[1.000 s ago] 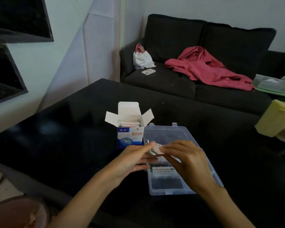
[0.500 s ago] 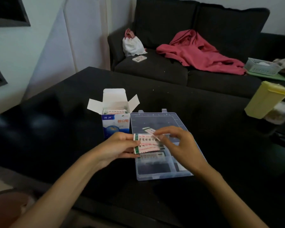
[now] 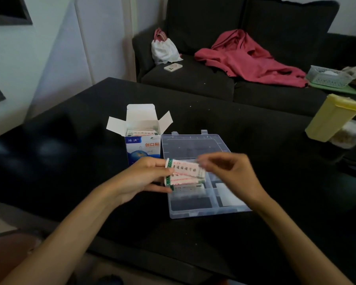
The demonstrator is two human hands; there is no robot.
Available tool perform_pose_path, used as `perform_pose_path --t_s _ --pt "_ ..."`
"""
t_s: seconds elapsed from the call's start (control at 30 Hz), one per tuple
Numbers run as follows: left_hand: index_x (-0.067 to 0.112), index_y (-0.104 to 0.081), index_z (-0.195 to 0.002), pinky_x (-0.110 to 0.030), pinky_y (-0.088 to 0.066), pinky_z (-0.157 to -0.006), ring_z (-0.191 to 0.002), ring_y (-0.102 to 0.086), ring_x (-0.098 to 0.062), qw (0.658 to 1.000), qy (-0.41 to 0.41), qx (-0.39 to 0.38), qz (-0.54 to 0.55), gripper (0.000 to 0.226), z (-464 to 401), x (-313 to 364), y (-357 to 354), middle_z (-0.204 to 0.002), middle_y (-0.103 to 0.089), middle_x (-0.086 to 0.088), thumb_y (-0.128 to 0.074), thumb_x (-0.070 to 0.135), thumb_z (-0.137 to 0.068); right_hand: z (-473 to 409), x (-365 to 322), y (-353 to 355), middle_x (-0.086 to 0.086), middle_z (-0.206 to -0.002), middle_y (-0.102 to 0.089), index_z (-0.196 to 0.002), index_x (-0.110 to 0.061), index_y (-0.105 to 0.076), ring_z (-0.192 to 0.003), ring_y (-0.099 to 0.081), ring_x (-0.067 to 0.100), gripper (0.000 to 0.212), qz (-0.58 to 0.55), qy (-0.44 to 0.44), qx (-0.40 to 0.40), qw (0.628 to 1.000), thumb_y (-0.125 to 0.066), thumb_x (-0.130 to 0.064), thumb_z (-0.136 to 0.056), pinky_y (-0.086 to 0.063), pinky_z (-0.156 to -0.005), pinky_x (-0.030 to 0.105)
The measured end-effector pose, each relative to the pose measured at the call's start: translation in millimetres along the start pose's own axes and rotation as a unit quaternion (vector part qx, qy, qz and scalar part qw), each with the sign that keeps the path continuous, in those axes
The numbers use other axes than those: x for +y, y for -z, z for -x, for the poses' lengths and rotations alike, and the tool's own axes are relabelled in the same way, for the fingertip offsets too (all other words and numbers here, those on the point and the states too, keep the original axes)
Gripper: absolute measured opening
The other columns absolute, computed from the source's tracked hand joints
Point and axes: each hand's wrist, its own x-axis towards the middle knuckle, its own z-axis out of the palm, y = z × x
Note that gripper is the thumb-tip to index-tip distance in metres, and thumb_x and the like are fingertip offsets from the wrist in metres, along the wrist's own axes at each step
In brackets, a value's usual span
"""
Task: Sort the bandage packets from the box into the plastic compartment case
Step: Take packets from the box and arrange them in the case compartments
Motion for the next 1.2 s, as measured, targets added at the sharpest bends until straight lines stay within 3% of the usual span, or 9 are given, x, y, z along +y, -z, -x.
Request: perform_pose_path --t_s 0.1,0.23,0.4,0.53,0.73,0.8,0.97,1.13,1.2 --pt "0.014 -0.066 -0.104 -0.026 -0.059 -0.065 -0.088 -0.071 -0.013 0.994 -0.028 0.067 0.087 0.018 3.2 3.6 11.8 -0.096 -0.074 -0.003 -0.054 0.008 -0.092 -8.5 2.7 13.5 0.000 -0.089 -0.073 -0.098 -0.015 -0.059 -0.085 -0.070 0.011 0.015 -0.078 -0.006 0.073 0.994 -0.061 -0.012 -0.084 -0.055 -0.070 0.019" --pt "0.013 -0.064 -0.107 -0.023 -0.057 -0.058 -0.087 -0.070 -0.014 0.971 -0.040 0.151 0.180 0.019 4.9 5.5 22.3 -0.100 -0.072 -0.006 -0.054 0.007 -0.092 -12.8 14.6 17.2 0.005 -0.088 -0.073 -0.090 -0.011 -0.061 -0.087 -0.070 0.017 0.010 -0.044 -0.050 -0.010 0.998 -0.063 -0.006 -0.082 -0.056 -0.074 0.023" --pt "0.010 -0.063 -0.111 -0.022 -0.057 -0.057 -0.087 -0.069 -0.015 0.969 -0.042 0.144 0.196 0.021 6.9 5.4 20.5 -0.101 -0.071 -0.008 -0.054 0.007 -0.092 -18.2 23.0 0.2 -0.001 -0.086 -0.073 -0.084 -0.013 -0.066 -0.087 -0.069 0.010 0.014 0.005 -0.045 -0.073 0.996 -0.060 0.000 -0.085 -0.054 -0.073 0.017" --pt "0.010 -0.064 -0.109 -0.021 -0.056 -0.055 -0.084 -0.070 -0.014 0.968 -0.040 0.146 0.199 0.020 6.0 5.4 19.7 -0.099 -0.072 -0.007 -0.055 0.006 -0.092 -24.1 24.0 -12.3 -0.010 -0.089 -0.068 -0.068 -0.023 -0.065 -0.089 -0.062 -0.004 0.029 0.173 -0.019 -0.115 0.978 -0.059 -0.002 -0.087 -0.047 -0.074 0.006" --pt "0.011 -0.063 -0.109 -0.022 -0.057 -0.055 -0.088 -0.069 -0.015 0.967 -0.031 0.153 0.201 0.019 5.0 5.0 22.0 -0.100 -0.071 -0.007 -0.055 0.007 -0.092 -22.5 20.9 -10.0 -0.006 -0.104 -0.061 -0.089 -0.030 -0.073 -0.099 -0.045 0.007 0.035 0.409 0.044 -0.096 0.906 -0.049 -0.005 -0.088 -0.043 -0.081 0.022" --pt "0.012 -0.063 -0.107 -0.022 -0.057 -0.055 -0.088 -0.068 -0.015 0.968 -0.031 0.155 0.196 0.018 4.8 5.5 21.5 -0.100 -0.070 -0.007 -0.055 0.008 -0.092 -18.1 13.3 -12.1 -0.008 -0.106 -0.057 -0.098 -0.030 -0.071 -0.100 -0.046 0.007 0.031 0.395 0.043 -0.085 0.914 -0.047 -0.013 -0.091 -0.042 -0.087 0.024" --pt "0.014 -0.064 -0.105 -0.023 -0.057 -0.057 -0.088 -0.069 -0.014 0.969 -0.032 0.157 0.187 0.016 4.4 4.2 21.7 -0.098 -0.071 -0.006 -0.055 0.009 -0.092 -3.9 12.7 -24.5 -0.009 -0.130 -0.052 -0.127 -0.030 -0.054 -0.113 -0.044 0.000 0.041 0.371 0.006 -0.194 0.908 -0.027 -0.033 -0.096 -0.035 -0.095 0.019" --pt "0.015 -0.064 -0.105 -0.024 -0.057 -0.057 -0.088 -0.070 -0.015 0.969 -0.030 0.153 0.190 0.016 4.8 4.1 24.9 -0.098 -0.072 -0.006 -0.056 0.010 -0.092 -5.0 28.9 -19.5 -0.022 -0.112 -0.061 -0.112 -0.040 -0.050 -0.104 -0.053 -0.014 0.037 0.257 -0.041 -0.197 0.945 -0.022 -0.039 -0.088 -0.037 -0.087 0.005" --pt "0.015 -0.064 -0.105 -0.024 -0.057 -0.056 -0.088 -0.070 -0.014 0.970 -0.030 0.147 0.190 0.016 4.9 4.1 25.3 -0.097 -0.072 -0.005 -0.056 0.010 -0.092 -6.3 31.9 -18.4 -0.022 -0.106 -0.063 -0.106 -0.039 -0.053 -0.102 -0.056 -0.013 0.032 0.225 -0.051 -0.180 0.956 -0.024 -0.036 -0.093 -0.038 -0.088 0.007"
